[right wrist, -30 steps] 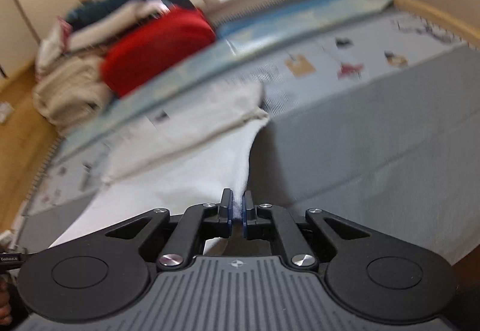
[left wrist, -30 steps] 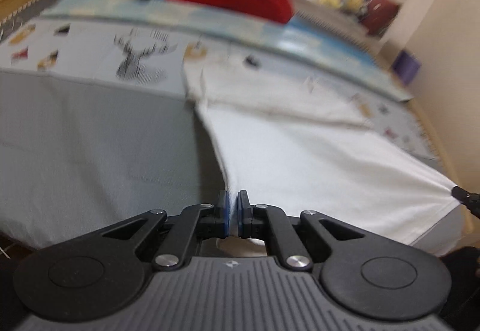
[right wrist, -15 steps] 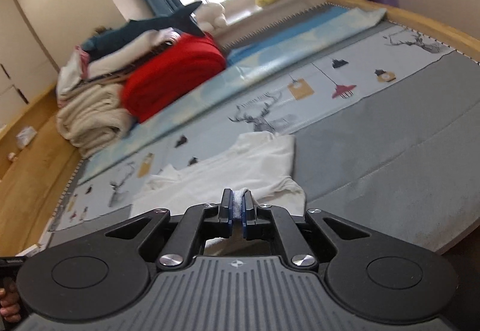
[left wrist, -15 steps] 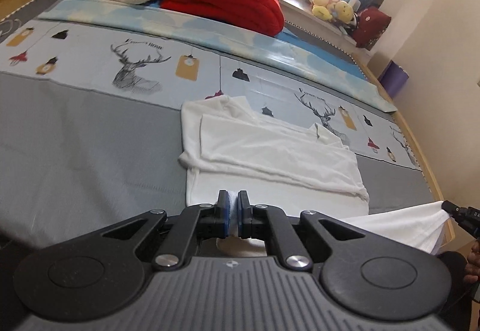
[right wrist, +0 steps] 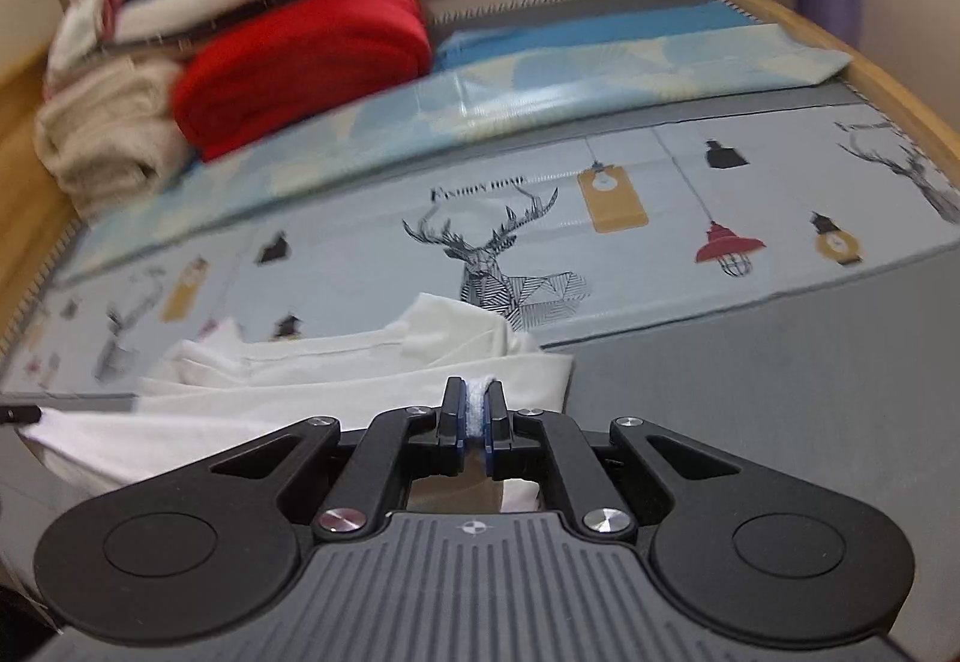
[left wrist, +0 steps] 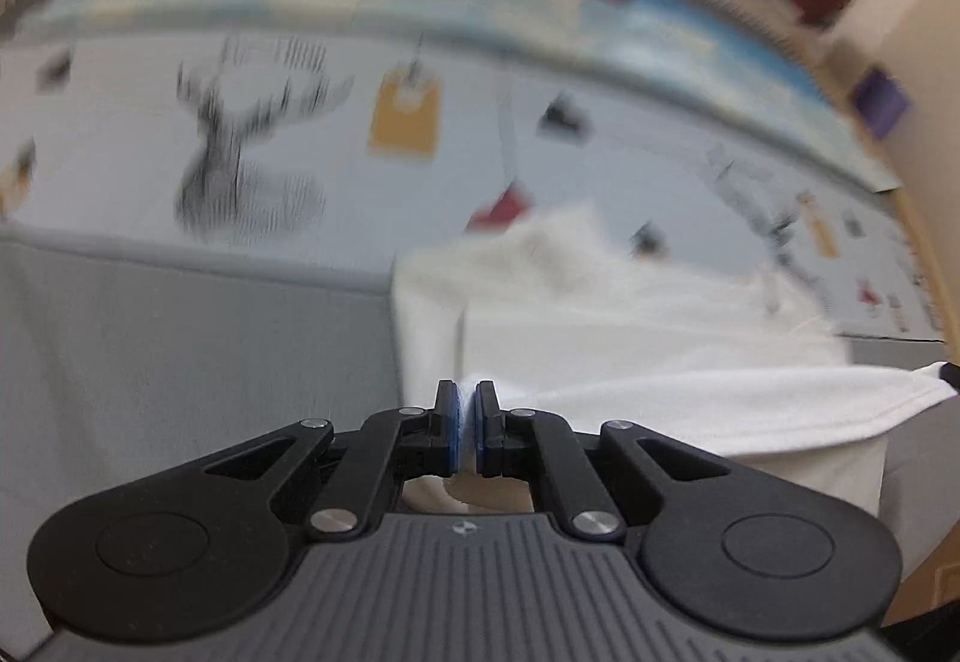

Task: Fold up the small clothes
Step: 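Lift the hem and fold it toward the collar with both grippers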

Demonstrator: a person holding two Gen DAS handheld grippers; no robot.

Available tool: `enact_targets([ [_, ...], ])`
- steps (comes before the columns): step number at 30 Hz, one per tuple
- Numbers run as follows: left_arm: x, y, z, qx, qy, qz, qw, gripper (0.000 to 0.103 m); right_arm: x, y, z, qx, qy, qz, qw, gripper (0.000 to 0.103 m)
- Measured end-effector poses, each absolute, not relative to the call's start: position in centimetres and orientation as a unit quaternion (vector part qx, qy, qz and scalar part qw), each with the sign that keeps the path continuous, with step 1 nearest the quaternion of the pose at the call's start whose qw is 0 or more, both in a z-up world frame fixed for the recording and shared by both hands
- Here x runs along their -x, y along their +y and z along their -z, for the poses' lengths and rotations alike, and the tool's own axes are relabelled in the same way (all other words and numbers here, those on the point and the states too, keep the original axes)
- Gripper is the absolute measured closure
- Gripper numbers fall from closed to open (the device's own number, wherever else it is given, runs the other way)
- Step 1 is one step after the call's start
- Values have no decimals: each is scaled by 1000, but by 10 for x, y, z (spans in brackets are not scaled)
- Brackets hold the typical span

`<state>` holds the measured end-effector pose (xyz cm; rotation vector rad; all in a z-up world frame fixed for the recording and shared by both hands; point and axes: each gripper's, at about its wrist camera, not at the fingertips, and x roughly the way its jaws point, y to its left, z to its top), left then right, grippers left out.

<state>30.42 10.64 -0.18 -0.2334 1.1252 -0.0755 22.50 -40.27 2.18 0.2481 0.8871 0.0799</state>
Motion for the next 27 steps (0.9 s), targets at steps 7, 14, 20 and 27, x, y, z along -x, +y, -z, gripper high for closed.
enact_targets([
  [7,-345,99,12,97,538,35,837,98,-276,-391,22,-126,475,-27,870,98],
  [14,-386,109,35,143,556,6,819,97,-313,-413,49,-202,489,30,848,98],
  [20,-396,132,26,217,518,-25,827,93,-323,-434,54,-244,455,110,849,96],
  [27,-386,139,28,173,543,13,822,88,-311,-449,53,-240,460,72,852,92],
])
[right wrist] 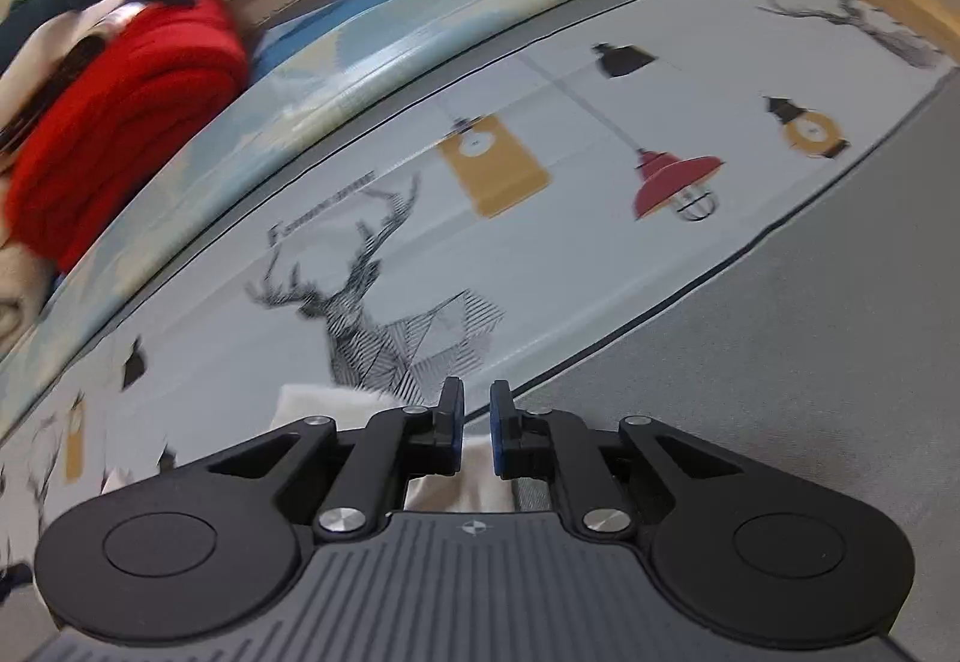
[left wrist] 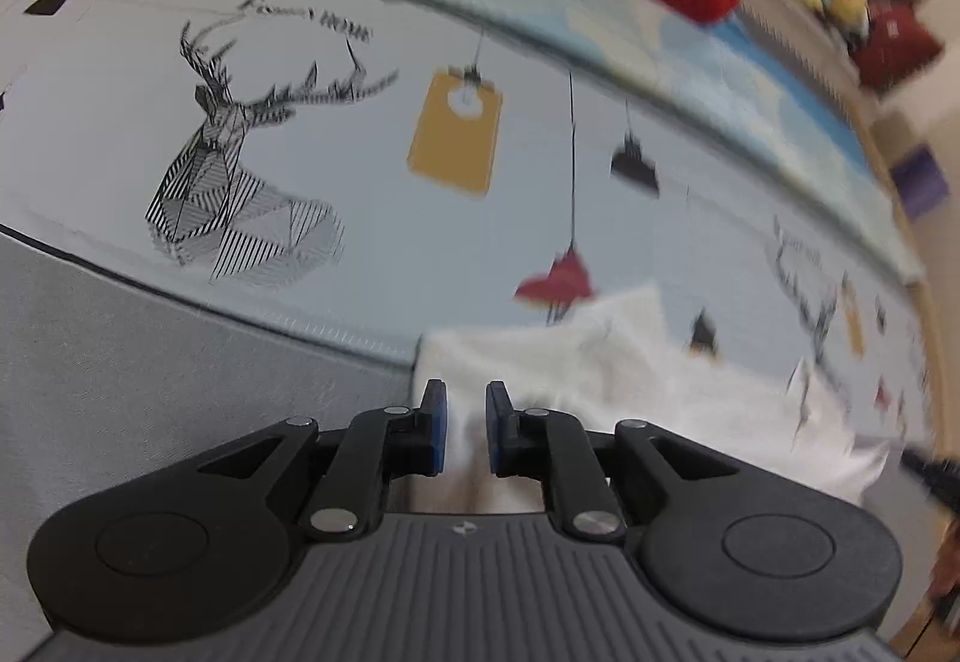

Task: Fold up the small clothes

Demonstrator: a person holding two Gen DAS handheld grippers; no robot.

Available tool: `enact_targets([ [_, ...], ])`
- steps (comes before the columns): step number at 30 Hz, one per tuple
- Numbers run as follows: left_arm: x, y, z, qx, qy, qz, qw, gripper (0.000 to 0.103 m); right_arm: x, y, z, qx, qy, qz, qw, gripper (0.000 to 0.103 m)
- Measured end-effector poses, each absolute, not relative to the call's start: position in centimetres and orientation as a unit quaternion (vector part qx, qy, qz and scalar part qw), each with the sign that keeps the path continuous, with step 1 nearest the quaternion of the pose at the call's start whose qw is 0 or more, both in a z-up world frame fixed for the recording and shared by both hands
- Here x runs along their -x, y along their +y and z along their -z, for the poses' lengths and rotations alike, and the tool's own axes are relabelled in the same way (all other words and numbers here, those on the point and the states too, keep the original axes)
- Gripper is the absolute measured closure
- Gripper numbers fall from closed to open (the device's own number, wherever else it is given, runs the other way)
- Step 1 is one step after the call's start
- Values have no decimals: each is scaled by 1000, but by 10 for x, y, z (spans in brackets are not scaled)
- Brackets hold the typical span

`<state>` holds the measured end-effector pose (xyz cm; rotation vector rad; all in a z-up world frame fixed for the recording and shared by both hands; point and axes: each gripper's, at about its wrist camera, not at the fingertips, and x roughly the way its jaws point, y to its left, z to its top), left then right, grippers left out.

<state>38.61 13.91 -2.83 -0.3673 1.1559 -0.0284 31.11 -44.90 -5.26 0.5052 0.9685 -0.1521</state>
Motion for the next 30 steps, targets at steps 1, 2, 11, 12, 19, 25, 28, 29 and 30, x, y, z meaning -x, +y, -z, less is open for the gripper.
enact_targets([
  [1,-384,139,31,163,550,15,819,88,-309,-449,54,-233,466,60,852,92],
  [2,-382,139,33,156,554,16,817,88,-308,-449,55,-228,472,50,850,92],
  [11,-385,102,56,76,583,27,808,65,-310,-416,72,-113,524,-8,844,92],
  [12,-388,100,57,79,580,22,810,65,-312,-412,74,-107,526,-12,844,92],
  [19,-414,92,55,108,544,4,832,65,-335,-399,86,-100,517,0,850,70],
  [25,-424,99,64,117,551,13,826,65,-350,-396,96,-115,516,-13,849,70],
  [28,-424,94,65,117,550,33,827,65,-356,-392,99,-111,515,-23,850,68],
  [29,-424,90,66,110,551,39,826,65,-358,-391,99,-112,512,-23,851,68],
  [30,-424,87,66,102,552,42,827,67,-359,-390,98,-113,508,-23,853,68],
])
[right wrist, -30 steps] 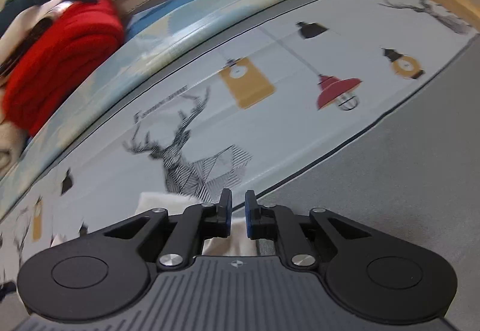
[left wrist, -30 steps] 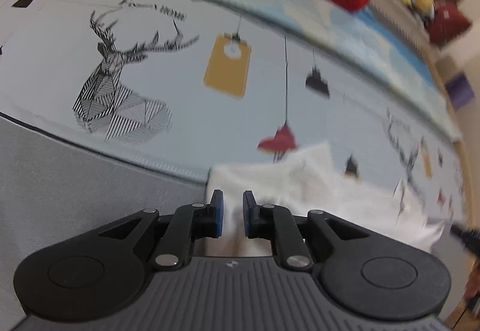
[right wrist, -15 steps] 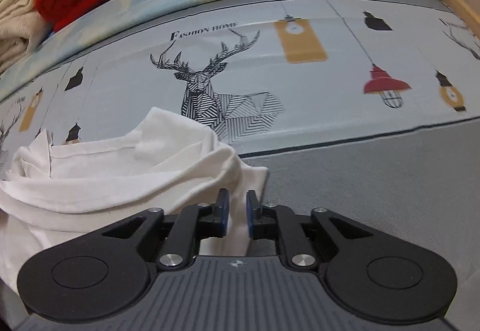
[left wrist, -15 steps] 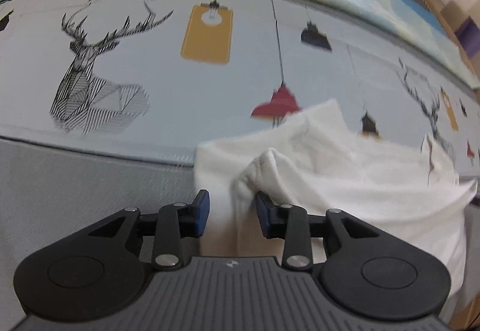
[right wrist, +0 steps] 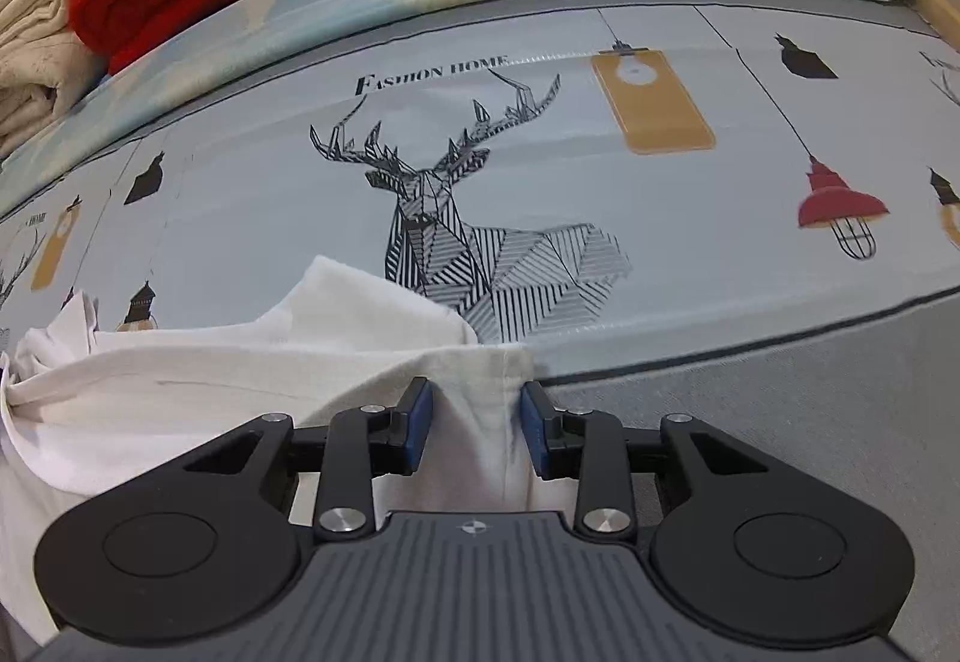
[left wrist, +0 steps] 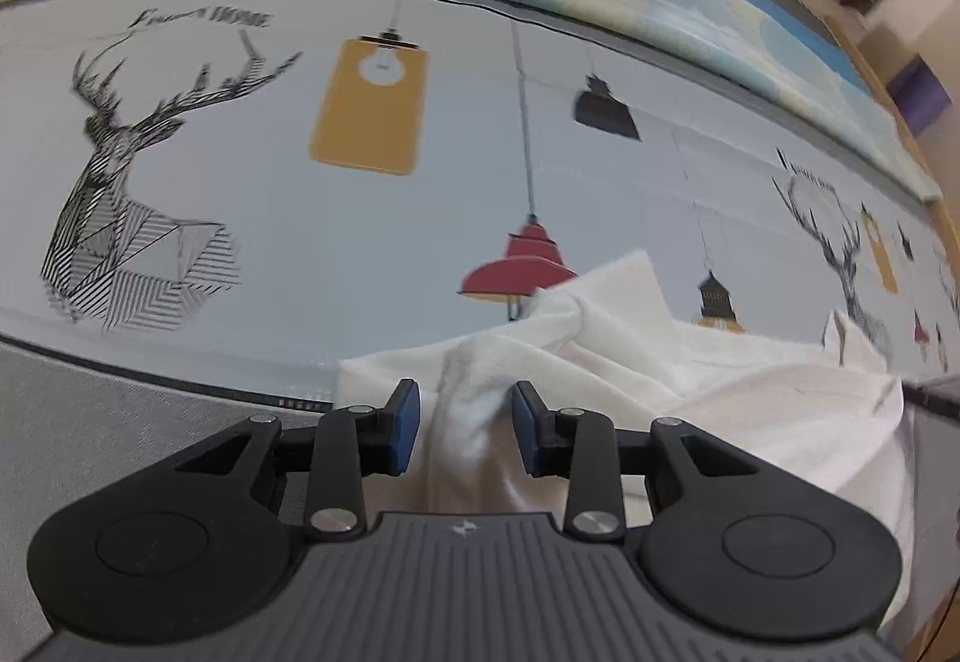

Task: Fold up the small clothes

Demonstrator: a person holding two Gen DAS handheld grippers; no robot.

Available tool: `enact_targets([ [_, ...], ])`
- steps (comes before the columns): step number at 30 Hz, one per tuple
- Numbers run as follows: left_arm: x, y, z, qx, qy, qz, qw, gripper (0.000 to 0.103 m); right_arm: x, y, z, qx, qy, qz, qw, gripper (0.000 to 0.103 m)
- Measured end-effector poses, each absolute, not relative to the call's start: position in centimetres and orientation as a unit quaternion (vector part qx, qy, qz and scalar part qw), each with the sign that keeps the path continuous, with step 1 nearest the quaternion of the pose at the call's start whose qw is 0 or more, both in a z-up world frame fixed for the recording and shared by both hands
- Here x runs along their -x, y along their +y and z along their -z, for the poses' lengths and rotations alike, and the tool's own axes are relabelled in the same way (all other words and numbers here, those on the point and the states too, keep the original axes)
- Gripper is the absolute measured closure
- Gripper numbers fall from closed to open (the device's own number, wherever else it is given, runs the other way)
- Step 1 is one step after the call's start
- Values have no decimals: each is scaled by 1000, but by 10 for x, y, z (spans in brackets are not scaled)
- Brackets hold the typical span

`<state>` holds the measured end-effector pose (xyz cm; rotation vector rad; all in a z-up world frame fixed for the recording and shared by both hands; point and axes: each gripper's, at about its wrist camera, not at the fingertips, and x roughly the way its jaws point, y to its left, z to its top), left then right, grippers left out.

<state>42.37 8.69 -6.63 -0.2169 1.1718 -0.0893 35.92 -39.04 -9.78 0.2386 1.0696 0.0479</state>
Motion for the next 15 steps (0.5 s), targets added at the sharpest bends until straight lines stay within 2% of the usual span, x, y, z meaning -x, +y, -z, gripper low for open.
enact_targets([
  [3,-423,81,66,83,549,45,830,93,-363,-388,96,-109,501,-19,858,68],
  [4,-423,82,65,84,548,41,831,96,-364,-387,96,-107,501,-16,859,70],
  [5,-423,84,64,89,544,37,834,97,-364,-387,97,-108,502,-14,858,72],
  [6,-423,87,61,94,537,31,838,98,-365,-387,97,-110,503,-13,857,81],
  [7,-423,91,57,103,525,21,845,98,-366,-388,97,-110,500,-11,859,96],
  [11,-421,102,40,143,469,-20,871,98,-367,-398,78,-154,445,22,882,96],
  [15,-424,89,51,98,487,-23,868,98,-371,-398,75,-148,434,49,888,96],
])
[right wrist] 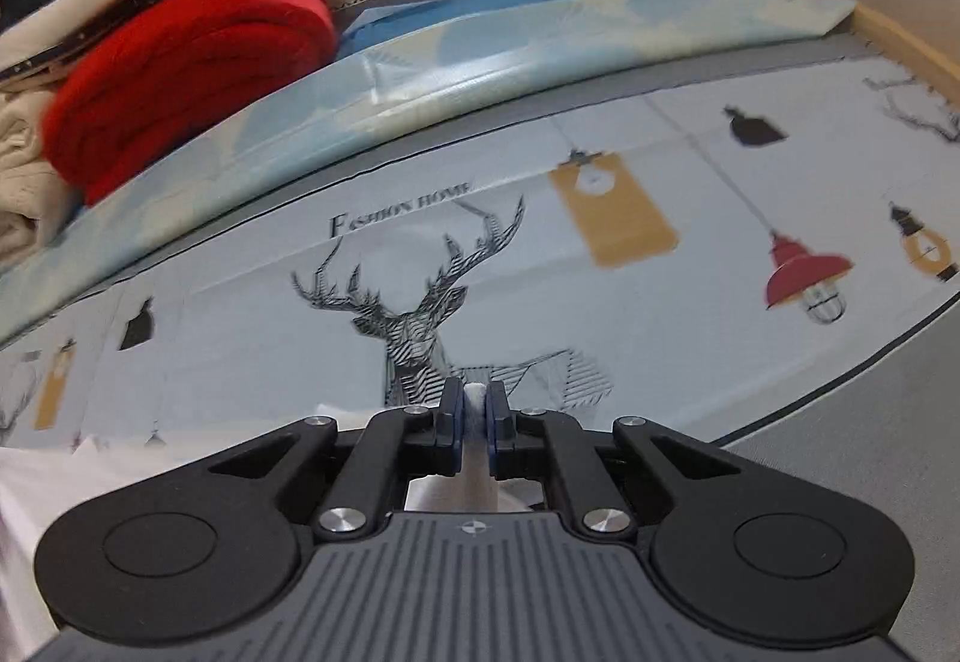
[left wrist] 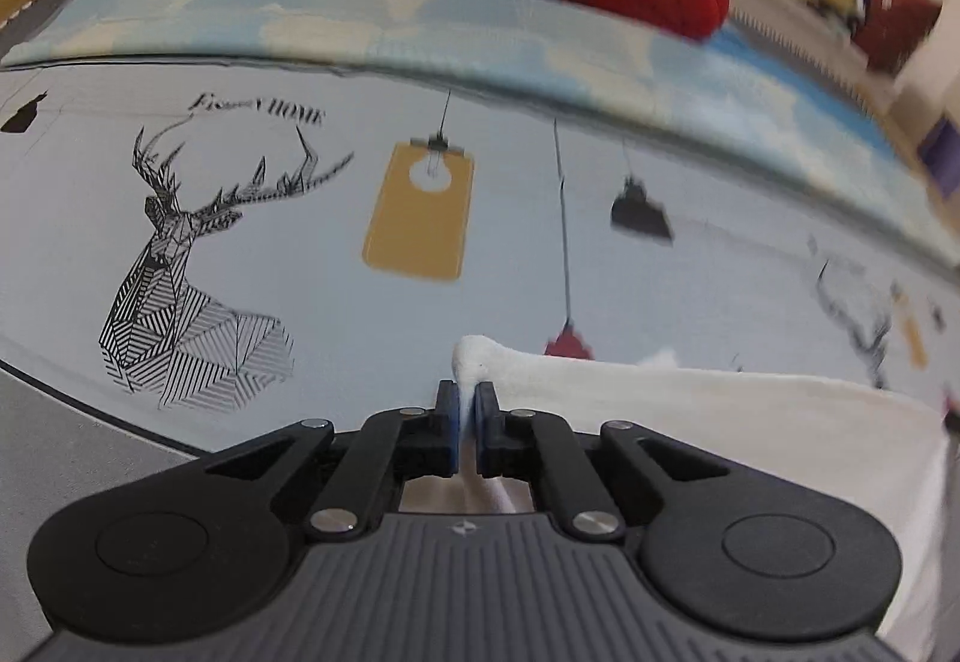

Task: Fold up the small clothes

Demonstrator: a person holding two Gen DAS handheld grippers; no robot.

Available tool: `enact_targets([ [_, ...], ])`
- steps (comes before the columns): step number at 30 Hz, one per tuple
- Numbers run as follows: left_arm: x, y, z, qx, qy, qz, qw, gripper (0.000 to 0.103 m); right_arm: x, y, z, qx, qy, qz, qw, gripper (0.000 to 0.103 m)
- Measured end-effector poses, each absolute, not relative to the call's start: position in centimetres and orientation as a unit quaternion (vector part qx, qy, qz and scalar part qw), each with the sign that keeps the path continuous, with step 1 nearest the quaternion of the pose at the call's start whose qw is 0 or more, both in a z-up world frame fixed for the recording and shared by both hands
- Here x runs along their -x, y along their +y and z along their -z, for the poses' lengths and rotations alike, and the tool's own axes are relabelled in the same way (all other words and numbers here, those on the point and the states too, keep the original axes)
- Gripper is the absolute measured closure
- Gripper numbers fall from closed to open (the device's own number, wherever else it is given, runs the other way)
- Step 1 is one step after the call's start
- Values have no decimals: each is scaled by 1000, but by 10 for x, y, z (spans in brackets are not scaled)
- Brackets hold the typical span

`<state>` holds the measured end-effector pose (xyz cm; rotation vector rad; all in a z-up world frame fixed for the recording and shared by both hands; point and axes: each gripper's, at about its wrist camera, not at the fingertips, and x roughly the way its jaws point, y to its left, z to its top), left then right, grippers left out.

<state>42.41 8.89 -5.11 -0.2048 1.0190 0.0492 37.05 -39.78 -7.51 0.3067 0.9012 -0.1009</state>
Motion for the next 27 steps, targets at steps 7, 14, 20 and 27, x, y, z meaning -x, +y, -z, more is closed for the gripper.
enact_targets([
  [7,-423,95,48,117,473,-25,873,98,-372,-393,79,-146,431,56,889,96],
  [14,-427,98,49,130,471,-47,871,95,-374,-386,63,-130,386,62,911,96],
  [20,-421,117,39,153,467,-45,870,88,-379,-383,72,-105,421,104,895,90],
  [27,-404,91,52,64,536,87,837,88,-368,-384,62,-157,455,-1,877,73],
])
